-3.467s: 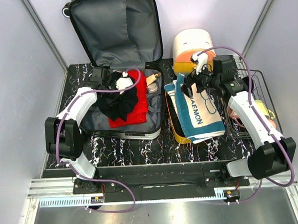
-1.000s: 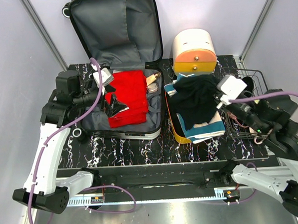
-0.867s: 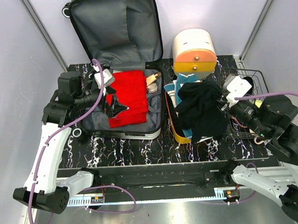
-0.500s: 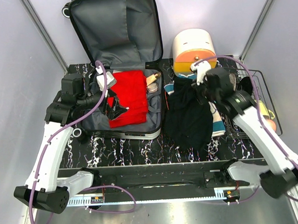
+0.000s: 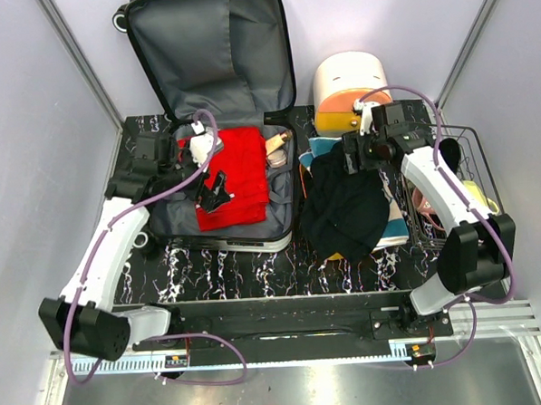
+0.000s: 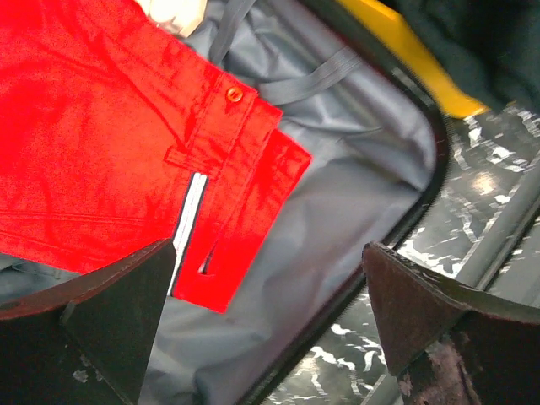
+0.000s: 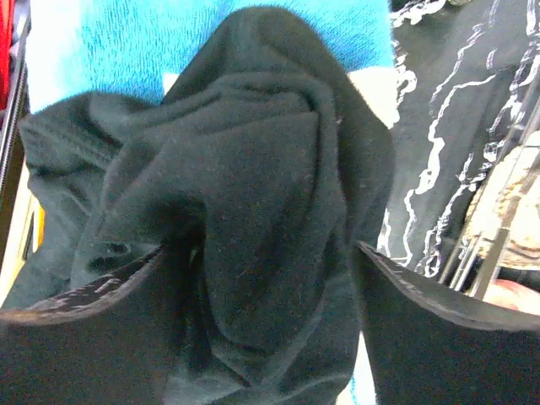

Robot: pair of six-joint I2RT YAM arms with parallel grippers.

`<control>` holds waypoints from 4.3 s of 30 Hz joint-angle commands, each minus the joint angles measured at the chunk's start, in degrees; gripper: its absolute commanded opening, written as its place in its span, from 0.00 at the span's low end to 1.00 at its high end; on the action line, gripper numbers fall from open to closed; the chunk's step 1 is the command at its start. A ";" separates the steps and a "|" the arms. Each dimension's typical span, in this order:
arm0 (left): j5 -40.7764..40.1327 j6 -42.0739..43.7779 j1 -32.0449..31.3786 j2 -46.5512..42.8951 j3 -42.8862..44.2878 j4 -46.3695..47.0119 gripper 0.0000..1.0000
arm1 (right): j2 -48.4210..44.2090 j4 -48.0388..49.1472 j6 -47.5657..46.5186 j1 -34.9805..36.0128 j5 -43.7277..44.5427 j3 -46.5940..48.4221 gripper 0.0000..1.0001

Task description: Open, take out, and arrange the luggage

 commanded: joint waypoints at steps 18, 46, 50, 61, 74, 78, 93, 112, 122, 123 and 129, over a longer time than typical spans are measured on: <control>-9.45 -12.11 13.30 24.74 10.96 20.13 0.99 | -14.09 -1.58 -2.23 -0.91 -13.82 6.63 1.00; 0.91 10.38 16.03 62.19 48.67 -2.71 0.78 | -19.10 -1.31 -4.86 -0.91 -25.70 3.29 1.00; 4.86 13.62 15.67 57.37 47.10 -3.59 0.44 | -20.07 -1.31 -6.00 -1.00 -25.34 2.85 1.00; 4.70 31.73 8.04 25.15 20.40 3.86 0.00 | -16.12 5.62 -11.01 -0.82 -32.00 3.47 1.00; 2.84 51.16 1.00 2.16 -5.10 12.31 0.00 | -2.24 40.77 -37.61 12.00 -40.98 -4.45 1.00; 2.93 53.63 0.12 -1.27 -8.10 12.23 0.00 | 6.18 44.04 -38.88 15.87 -41.85 0.63 1.00; 0.48 52.93 -1.73 -7.06 -11.71 13.54 0.00 | 17.99 39.48 -42.84 23.96 -37.14 8.64 0.48; -9.37 1.86 8.29 -21.39 -2.65 14.52 0.99 | -12.23 17.90 -33.94 24.23 -22.61 23.22 0.00; -8.49 1.25 8.29 -23.42 -1.86 9.95 0.99 | -25.68 -12.01 -41.60 24.23 -11.65 40.19 0.00; -8.06 1.16 8.29 -23.42 -1.78 9.59 0.99 | -27.87 -13.77 -41.52 24.23 -10.76 40.55 0.00; -6.47 0.90 8.29 -23.60 -2.13 8.45 0.99 | -37.02 -27.66 -39.84 22.91 -8.46 38.46 0.00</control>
